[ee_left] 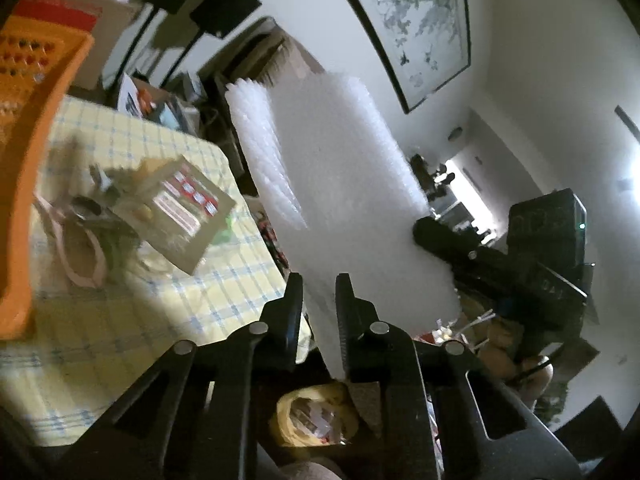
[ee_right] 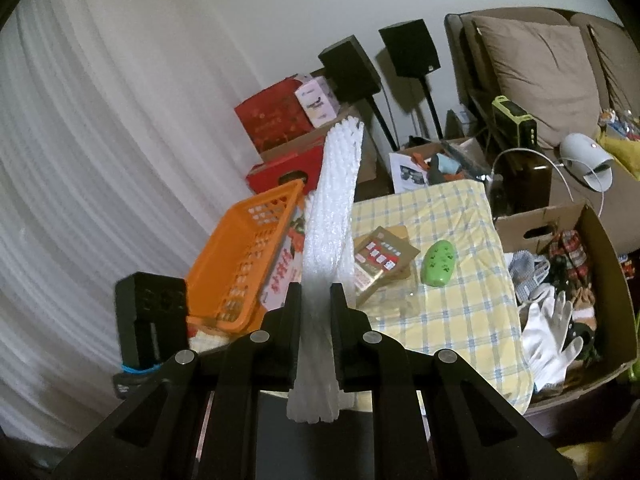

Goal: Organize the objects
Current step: 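Lift the foam sheet with the right gripper and carry it over the orange basket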

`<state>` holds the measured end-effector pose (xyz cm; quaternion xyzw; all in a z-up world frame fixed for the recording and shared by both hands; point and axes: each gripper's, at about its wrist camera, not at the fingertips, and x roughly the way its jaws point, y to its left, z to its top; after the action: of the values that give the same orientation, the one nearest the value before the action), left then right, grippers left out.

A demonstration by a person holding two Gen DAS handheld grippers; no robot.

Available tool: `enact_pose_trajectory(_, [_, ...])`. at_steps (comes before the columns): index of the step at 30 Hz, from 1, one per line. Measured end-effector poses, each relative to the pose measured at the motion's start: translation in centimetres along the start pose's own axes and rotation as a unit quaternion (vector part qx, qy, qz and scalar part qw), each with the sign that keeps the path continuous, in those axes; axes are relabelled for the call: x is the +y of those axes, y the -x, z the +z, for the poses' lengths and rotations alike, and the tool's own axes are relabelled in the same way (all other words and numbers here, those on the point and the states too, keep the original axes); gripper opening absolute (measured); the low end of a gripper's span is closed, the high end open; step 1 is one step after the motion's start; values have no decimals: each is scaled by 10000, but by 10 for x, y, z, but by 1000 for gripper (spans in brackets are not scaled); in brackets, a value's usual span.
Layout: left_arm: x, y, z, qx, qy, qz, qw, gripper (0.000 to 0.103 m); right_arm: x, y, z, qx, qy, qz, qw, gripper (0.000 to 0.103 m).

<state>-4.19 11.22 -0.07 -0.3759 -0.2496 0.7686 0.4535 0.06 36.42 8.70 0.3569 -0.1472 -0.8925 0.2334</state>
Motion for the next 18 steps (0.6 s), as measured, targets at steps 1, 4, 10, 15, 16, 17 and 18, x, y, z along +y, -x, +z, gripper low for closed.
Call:
enact_pose_trajectory(1, [-2,5,1,-66,-36,68,9999,13,2,-3,0,-3,7,-37,10000,12])
enact_pose_trajectory(4, [-4,20,9,-196,-109,295,9993,11,12,-18,1,26,65,-74,9999,12])
enact_pose_trajectory(10, [3,59,26,-364,-124,851,9956,4,37,-56,7,120,295,-58,9995,12])
enact_pose_trajectory(15, [15,92,37,-491,-131,1298,9902,3,58,-86,17,192,438,125,9988,12])
enact_pose_trajectory(16, [19,98,39,-523,-123,1385,9889,3,65,-96,20,221,466,188,9985,12])
enact_pose_trajectory(17, [23,105,42,-549,-111,1467,9876,3,67,-102,23,235,470,212,9984,12])
enact_pose_trajectory(18, [27,111,44,-577,-89,1540,9863,3,72,-109,25,254,477,247,9982,12])
